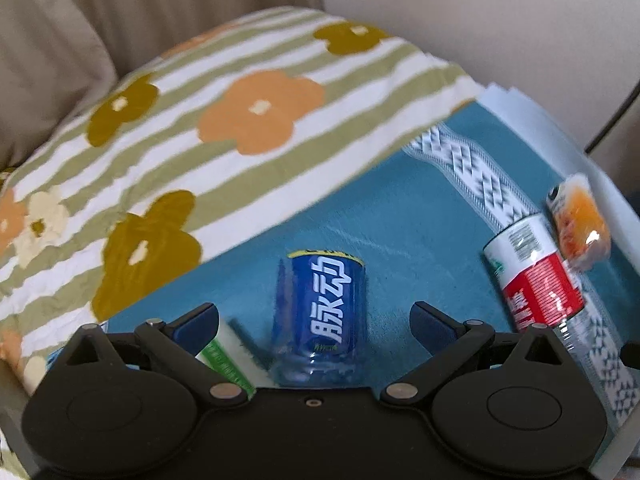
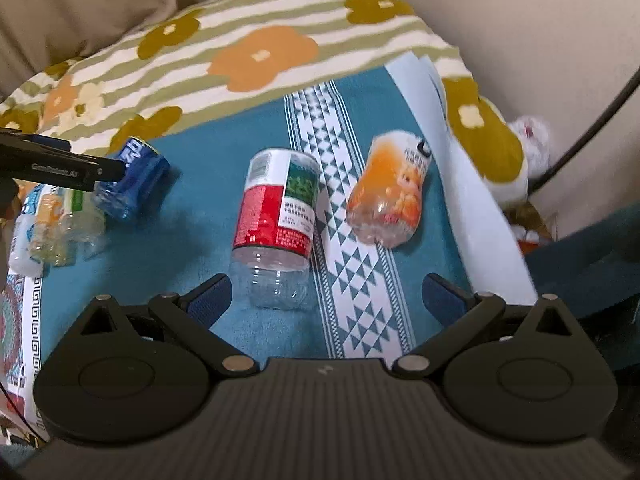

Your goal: Flip cup upright

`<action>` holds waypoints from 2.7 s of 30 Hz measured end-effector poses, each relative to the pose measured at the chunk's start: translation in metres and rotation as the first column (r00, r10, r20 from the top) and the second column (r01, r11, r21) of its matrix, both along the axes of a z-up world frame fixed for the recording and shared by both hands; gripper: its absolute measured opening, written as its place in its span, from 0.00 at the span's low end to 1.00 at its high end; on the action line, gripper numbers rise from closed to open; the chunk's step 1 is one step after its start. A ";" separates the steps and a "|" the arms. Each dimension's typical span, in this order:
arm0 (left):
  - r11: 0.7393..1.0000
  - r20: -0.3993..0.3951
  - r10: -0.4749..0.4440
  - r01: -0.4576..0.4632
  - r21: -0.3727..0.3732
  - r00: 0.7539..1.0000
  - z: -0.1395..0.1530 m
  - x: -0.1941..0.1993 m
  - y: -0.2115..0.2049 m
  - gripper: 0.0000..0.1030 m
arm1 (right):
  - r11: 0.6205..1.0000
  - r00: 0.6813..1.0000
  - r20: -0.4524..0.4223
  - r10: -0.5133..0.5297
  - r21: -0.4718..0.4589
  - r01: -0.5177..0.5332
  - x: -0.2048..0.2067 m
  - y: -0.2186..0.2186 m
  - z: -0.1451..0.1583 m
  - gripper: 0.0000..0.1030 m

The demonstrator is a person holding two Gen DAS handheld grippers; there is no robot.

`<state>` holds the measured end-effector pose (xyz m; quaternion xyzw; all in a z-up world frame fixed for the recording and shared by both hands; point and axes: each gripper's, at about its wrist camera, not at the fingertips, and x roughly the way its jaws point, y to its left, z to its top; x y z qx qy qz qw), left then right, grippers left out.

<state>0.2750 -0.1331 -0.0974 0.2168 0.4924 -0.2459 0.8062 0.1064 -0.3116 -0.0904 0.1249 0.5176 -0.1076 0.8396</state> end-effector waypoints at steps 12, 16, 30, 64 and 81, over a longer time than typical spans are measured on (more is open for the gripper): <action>0.997 -0.064 -0.053 0.057 0.061 0.997 -0.044 0.015 -0.009 0.68 | 0.996 0.994 -0.067 -0.088 0.026 0.089 0.007 0.003 -0.024 1.00; 0.994 -0.034 -0.073 0.076 0.083 0.997 -0.046 0.011 -0.012 0.67 | 0.994 0.993 -0.070 -0.099 0.035 0.102 0.007 0.003 -0.027 1.00; 0.997 0.024 -0.050 0.048 0.066 0.998 -0.017 -0.011 -0.018 0.66 | 0.997 0.997 -0.022 -0.071 0.031 0.071 -0.005 -0.005 -0.009 1.00; 0.898 -0.163 0.428 -0.439 -0.037 0.889 -0.044 -0.166 0.008 0.66 | 0.948 0.948 -0.006 0.317 0.039 -0.317 -0.064 -0.007 -0.019 1.00; 0.897 -0.097 0.430 -0.437 -0.063 0.897 -0.036 -0.174 0.002 0.94 | 0.951 0.952 0.000 0.307 0.044 -0.307 -0.078 -0.016 -0.022 1.00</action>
